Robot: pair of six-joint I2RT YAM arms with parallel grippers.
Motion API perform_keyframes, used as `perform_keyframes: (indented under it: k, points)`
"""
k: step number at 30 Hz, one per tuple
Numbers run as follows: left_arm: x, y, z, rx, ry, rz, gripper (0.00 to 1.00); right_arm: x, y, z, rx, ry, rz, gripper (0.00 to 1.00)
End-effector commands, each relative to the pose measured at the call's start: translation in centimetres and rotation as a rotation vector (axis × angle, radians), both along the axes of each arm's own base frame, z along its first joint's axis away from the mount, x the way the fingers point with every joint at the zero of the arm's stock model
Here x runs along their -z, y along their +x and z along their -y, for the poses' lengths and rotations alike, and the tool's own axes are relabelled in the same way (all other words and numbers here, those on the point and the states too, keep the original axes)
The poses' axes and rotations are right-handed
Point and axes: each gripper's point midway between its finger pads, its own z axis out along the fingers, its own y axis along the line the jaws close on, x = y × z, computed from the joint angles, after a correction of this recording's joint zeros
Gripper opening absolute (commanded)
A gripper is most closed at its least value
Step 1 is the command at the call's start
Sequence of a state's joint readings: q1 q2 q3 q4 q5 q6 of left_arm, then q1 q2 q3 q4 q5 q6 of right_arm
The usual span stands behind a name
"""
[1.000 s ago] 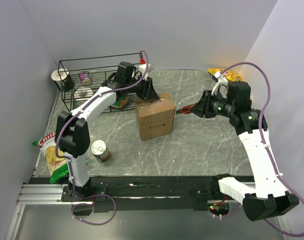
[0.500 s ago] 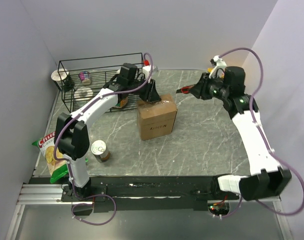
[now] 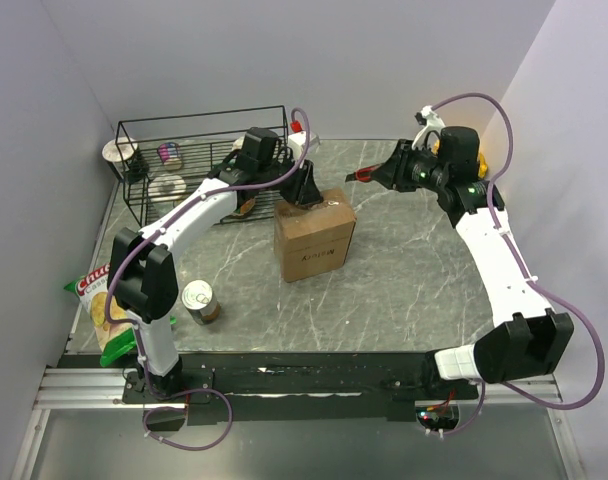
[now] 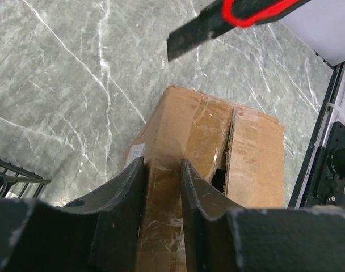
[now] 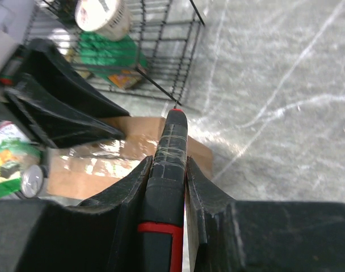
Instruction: Unpack the express box
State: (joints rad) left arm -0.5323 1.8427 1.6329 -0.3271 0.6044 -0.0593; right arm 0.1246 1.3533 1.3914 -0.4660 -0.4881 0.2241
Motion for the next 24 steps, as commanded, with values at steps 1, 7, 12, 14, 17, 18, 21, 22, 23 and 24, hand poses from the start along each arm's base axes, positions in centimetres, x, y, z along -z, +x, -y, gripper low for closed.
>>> perform_keyframes:
  k: [1, 7, 12, 14, 17, 18, 21, 22, 23, 24]
  points:
    - [5.6, -2.9, -0.8, 0.023, 0.149, -0.136, 0.28, -5.3, -0.2, -0.4, -0.009, 0.065, 0.151, 0.00]
    - [5.5, -2.8, -0.7, 0.025, 0.148, -0.133, 0.28, -4.2, -0.7, -0.6, -0.024, 0.066, 0.099, 0.00]
    - [5.7, -2.7, -0.8, 0.021, 0.151, -0.133, 0.28, -3.6, -1.0, -0.8, -0.040, 0.058, 0.086, 0.00]
    - [5.7, -2.7, -0.8, 0.021, 0.151, -0.133, 0.28, -3.5, -1.0, -0.7, -0.041, 0.054, 0.084, 0.00]
    - [5.9, -2.7, -0.7, 0.022, 0.153, -0.138, 0.28, -3.3, -1.0, -0.7, -0.042, 0.043, 0.076, 0.00]
    - [5.8, -2.7, -0.7, 0.022, 0.152, -0.136, 0.27, -3.2, -1.1, -0.7, -0.044, 0.041, 0.076, 0.00]
    - [6.0, -2.7, -0.8, 0.020, 0.155, -0.138, 0.27, -3.0, -1.2, -0.8, -0.047, 0.037, 0.070, 0.00]
    - [6.0, -2.7, -0.8, 0.020, 0.155, -0.138, 0.27, -2.9, -1.2, -0.8, -0.050, 0.036, 0.063, 0.00]
    - [6.0, -2.6, -0.8, 0.017, 0.156, -0.138, 0.27, -2.9, -1.2, -0.8, -0.052, 0.037, 0.063, 0.00]
    - [6.0, -2.6, -0.7, 0.019, 0.156, -0.138, 0.27, -2.9, -1.3, -0.9, -0.056, 0.036, 0.064, 0.00]
